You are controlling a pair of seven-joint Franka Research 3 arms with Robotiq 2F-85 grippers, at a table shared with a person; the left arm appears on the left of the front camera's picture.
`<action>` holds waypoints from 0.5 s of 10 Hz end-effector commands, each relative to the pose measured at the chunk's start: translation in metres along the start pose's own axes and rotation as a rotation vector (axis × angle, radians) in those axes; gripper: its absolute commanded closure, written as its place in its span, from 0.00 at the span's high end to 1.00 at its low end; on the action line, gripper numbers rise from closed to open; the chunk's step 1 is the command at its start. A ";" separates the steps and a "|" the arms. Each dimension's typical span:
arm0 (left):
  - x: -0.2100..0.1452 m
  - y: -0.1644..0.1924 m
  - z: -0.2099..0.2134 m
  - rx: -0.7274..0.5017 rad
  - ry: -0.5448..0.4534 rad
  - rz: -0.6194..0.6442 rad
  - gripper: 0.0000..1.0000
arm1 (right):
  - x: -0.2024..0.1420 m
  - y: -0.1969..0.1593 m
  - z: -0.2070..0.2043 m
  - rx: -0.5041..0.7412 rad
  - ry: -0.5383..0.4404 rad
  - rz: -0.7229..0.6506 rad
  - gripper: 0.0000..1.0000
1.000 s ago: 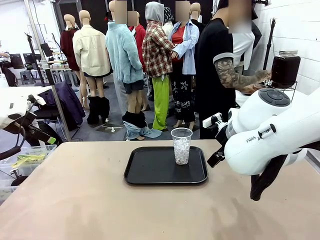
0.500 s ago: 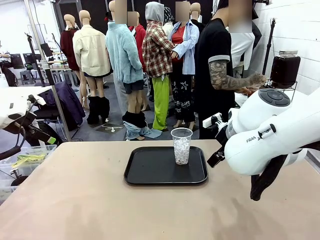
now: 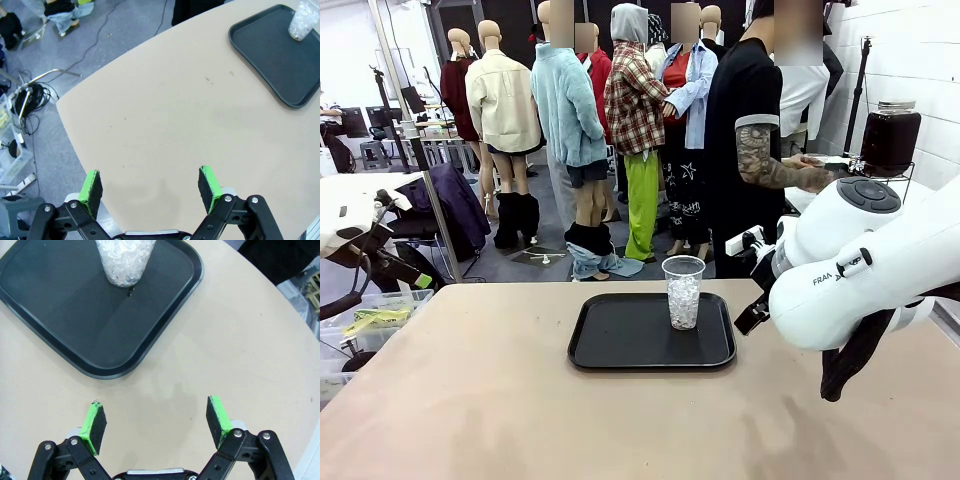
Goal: Pour the drink into the iced cup.
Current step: Pick up the iced cup indicated by the human and present it to them.
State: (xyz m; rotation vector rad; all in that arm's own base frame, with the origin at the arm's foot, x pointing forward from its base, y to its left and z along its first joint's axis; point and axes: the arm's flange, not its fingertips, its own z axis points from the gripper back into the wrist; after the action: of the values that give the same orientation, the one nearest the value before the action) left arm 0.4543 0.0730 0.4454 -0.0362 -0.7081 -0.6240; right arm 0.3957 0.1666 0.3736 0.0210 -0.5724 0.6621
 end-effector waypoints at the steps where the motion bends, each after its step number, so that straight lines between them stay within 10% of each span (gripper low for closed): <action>1: -0.001 0.001 0.001 0.003 0.002 -0.001 1.00 | 0.000 0.001 0.000 0.001 0.000 0.000 1.00; 5: -0.001 0.001 0.001 0.003 0.002 -0.001 1.00 | 0.000 0.001 0.000 0.001 0.000 0.000 1.00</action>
State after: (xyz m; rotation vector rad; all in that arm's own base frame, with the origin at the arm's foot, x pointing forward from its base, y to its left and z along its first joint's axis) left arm 0.4543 0.0730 0.4454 -0.0362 -0.7081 -0.6240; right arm 0.3957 0.1666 0.3736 0.0210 -0.5725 0.6621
